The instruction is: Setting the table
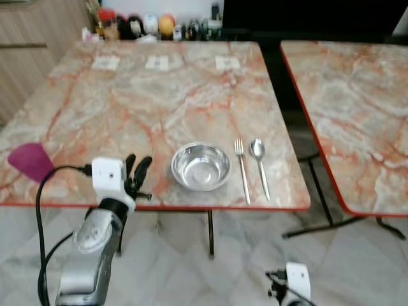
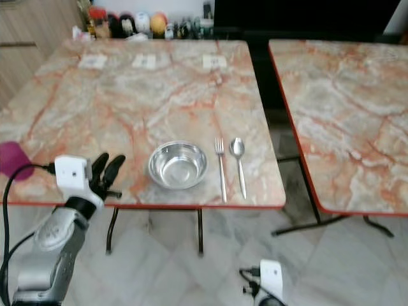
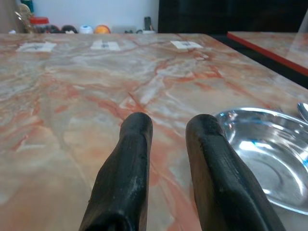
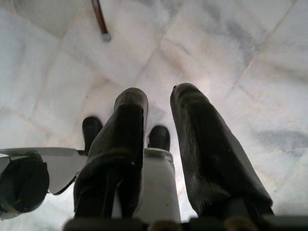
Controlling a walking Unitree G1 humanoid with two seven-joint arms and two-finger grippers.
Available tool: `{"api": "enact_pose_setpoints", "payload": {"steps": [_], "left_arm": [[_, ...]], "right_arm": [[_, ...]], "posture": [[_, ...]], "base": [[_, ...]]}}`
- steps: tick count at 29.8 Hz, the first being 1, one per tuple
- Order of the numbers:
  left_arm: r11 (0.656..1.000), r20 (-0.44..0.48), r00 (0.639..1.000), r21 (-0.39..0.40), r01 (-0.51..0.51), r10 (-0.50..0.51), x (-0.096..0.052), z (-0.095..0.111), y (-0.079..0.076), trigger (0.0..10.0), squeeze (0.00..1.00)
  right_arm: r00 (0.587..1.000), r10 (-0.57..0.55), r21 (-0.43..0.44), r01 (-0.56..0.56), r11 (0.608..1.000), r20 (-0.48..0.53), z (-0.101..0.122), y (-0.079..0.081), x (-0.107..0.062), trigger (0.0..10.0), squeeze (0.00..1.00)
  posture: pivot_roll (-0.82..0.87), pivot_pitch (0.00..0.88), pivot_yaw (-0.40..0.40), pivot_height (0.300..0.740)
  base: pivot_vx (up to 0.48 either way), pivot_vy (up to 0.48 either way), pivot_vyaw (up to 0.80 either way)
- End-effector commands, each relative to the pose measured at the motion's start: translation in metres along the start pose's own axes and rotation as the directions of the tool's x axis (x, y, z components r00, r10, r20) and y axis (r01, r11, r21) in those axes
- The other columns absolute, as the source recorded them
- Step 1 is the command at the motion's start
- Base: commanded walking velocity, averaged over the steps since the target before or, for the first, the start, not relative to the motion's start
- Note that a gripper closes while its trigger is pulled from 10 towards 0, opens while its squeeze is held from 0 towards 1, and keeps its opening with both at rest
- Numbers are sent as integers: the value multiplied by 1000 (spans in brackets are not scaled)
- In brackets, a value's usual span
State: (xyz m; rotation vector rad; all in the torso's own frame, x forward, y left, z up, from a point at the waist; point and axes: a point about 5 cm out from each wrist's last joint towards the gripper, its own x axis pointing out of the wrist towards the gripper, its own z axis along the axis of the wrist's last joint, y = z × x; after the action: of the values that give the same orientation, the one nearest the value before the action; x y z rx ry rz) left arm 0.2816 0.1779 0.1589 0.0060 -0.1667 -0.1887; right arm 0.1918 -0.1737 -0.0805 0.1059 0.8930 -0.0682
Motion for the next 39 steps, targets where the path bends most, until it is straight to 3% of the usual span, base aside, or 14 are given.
{"api": "enact_pose_setpoints", "payload": {"steps": [1,9,25,28,31,39], "left_arm": [[999,-20,999,-11,38,-38,-1,-4,-9,10000,0],[996,-37,996,-40,74,-75,0,-6,-16,10000,0],[994,-47,993,-21,109,-110,2,-7,-23,10000,0],[995,-52,993,-16,101,-101,2,-8,-22,10000,0],[998,-60,997,9,56,-55,6,-8,-16,10000,0],[993,-38,993,-24,-114,114,18,-2,3,10000,0]], "right_arm": [[1000,-8,1,8,1000,-14,-3,-2,-1,10000,0],[999,-29,6,29,1000,-14,-4,-3,-1,10000,0],[1000,-21,26,21,999,-18,-5,-1,-1,10000,0],[1000,-19,34,19,999,-8,-4,0,-1,10000,0],[1000,-16,28,17,999,-10,-4,0,-1,10000,0],[1000,-15,27,16,999,-11,-4,1,0,10000,0]], "posture": [[49,104,4,740],[52,106,6,740],[53,108,11,740],[52,107,12,740],[53,105,12,740],[52,103,13,740]], "base": [[0,0,0],[0,0,0],[0,0,-762],[0,0,0],[0,0,0],[0,0,0]]}}
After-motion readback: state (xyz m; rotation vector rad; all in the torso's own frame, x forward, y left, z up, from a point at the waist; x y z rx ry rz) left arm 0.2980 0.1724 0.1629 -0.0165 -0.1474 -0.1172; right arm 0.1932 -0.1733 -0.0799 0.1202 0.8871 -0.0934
